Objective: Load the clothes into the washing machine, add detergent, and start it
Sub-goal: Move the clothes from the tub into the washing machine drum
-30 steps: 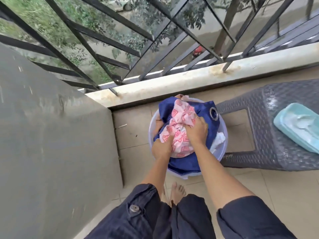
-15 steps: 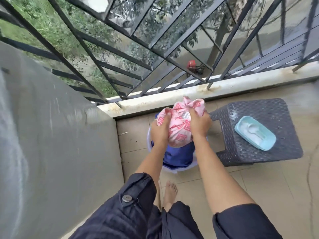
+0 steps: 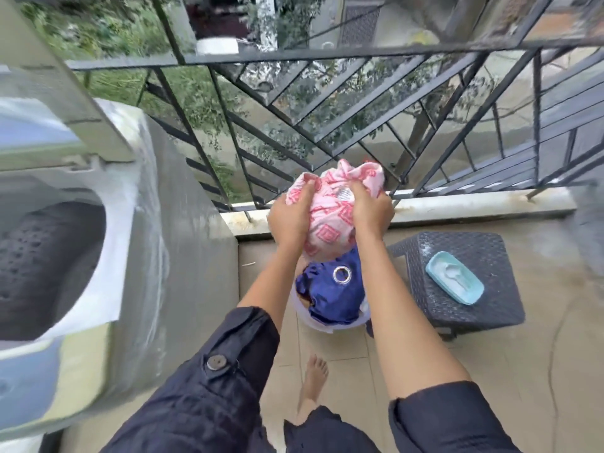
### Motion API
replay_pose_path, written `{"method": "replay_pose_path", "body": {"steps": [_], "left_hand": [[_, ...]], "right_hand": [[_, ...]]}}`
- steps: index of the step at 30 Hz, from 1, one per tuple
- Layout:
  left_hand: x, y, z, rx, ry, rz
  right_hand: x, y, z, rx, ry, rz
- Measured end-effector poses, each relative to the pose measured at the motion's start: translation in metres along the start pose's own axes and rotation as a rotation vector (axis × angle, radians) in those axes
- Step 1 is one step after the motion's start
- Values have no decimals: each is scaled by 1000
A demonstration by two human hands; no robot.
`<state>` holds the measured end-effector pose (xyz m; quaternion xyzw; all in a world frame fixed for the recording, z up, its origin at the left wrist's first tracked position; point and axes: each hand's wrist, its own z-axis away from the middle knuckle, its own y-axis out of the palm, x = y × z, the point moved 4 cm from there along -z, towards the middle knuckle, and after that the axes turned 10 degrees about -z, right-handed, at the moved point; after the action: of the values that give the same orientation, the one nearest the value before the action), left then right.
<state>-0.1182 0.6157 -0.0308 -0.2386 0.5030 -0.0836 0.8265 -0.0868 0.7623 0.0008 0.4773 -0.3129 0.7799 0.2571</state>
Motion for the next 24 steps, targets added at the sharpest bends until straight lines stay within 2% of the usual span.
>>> {"method": "replay_pose_path", "body": {"steps": [9, 14, 19, 24], "left_hand": [[-15, -121, -10, -12, 87, -3], [-6, -213, -29, -74, 122, 17], [14, -313, -58, -188, 124, 66], [48, -405, -84, -318, 116, 84]], "right_hand": [[37, 55, 87, 76, -22, -81], [52, 115, 150, 214, -23, -170], [66, 186, 213, 412, -11, -237], [63, 263, 272, 524, -17, -283]]}}
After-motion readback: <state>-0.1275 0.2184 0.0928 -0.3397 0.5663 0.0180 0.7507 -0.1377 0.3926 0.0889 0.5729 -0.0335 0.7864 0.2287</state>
